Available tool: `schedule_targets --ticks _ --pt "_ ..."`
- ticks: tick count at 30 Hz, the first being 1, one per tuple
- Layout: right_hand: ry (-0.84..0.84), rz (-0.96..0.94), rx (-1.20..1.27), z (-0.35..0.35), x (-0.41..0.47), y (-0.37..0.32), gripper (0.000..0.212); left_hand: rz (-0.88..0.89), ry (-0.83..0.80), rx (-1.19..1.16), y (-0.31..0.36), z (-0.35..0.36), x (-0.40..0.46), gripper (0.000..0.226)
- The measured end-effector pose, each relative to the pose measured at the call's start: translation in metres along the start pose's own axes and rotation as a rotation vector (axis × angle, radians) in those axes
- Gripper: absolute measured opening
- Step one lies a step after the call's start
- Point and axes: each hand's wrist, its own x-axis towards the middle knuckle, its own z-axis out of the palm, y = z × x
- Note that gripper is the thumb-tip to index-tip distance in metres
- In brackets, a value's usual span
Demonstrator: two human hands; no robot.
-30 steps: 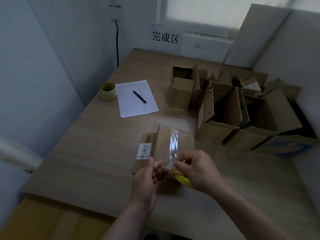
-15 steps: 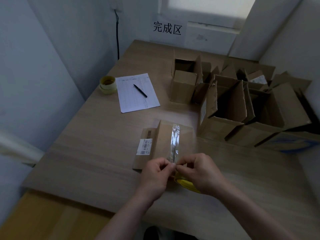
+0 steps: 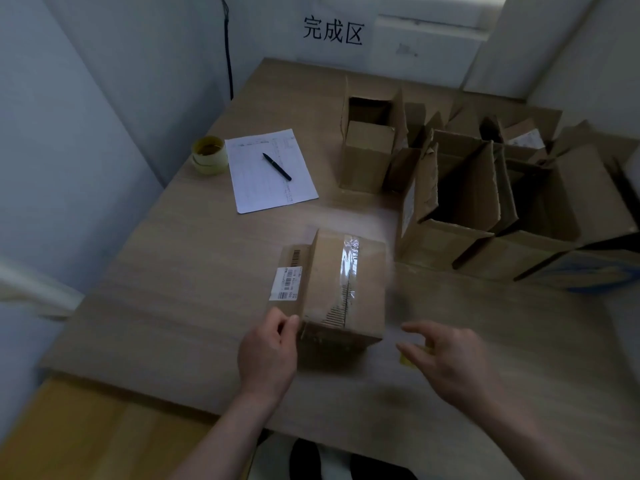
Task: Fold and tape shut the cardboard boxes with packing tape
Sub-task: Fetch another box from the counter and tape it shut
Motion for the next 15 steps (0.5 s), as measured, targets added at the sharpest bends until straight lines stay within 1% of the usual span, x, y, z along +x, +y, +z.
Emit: schedule_targets --ticks 3,9,15 --pt "0.002 0.045 -0.019 0.006 0.016 0.002 0.038 0.053 0.005 0.064 0.001 0.006 0.011 0.030" --pt "0.010 0.083 -0.127 0.028 0.025 0.015 0.049 0.119 0.005 0.095 -0.005 0.014 0.019 0.028" --pt "-0.015 0.087 -0.177 0.045 0.031 0.027 0.059 0.122 -0.019 0.117 -0.013 0.023 0.024 0.029"
